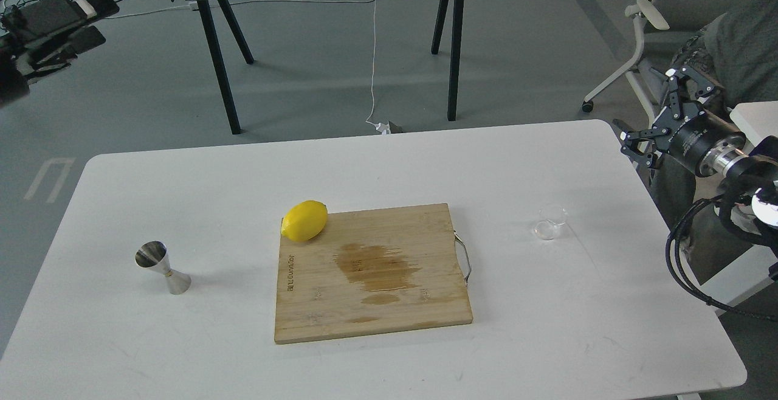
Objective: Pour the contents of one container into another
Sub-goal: 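Raise the left arm and swing it down toward the steel jigger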
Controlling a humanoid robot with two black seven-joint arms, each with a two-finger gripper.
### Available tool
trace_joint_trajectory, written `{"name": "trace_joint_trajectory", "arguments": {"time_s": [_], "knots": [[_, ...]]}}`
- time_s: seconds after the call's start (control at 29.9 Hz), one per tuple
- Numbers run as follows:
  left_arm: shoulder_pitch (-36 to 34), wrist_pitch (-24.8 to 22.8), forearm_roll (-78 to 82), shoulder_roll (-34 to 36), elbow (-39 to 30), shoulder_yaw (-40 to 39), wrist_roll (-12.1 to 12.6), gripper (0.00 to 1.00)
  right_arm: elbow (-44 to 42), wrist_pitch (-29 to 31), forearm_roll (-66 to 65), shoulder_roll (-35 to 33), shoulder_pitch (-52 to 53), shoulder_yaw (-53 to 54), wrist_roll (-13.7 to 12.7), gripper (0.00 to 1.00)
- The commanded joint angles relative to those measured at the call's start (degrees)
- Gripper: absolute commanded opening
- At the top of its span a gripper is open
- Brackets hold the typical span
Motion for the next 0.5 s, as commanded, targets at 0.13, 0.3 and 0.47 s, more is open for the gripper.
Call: {"name": "trace_joint_trajectory", "arguments": {"time_s": [0.13, 0.3, 0.47], "knots": [[1.35, 3.19, -0.39, 1.56, -4.36, -0.57, 0.02, 1.00, -0.10, 0.00, 0.00, -0.07, -0.35, 0.07, 0.00, 1.00], [2.83, 3.89, -0.93, 1.83, -4.01, -0.13, 0.02, 0.99, -0.18, 0.00, 0.00, -0.16, -0.53, 0.07, 0.00, 1.00], [8.45, 13.62, 2.75, 2.62, -4.63, 0.04, 0.02, 0.99, -0.27, 0.00, -0.09, -0.25, -0.70, 0.16, 0.08, 1.00]]}}
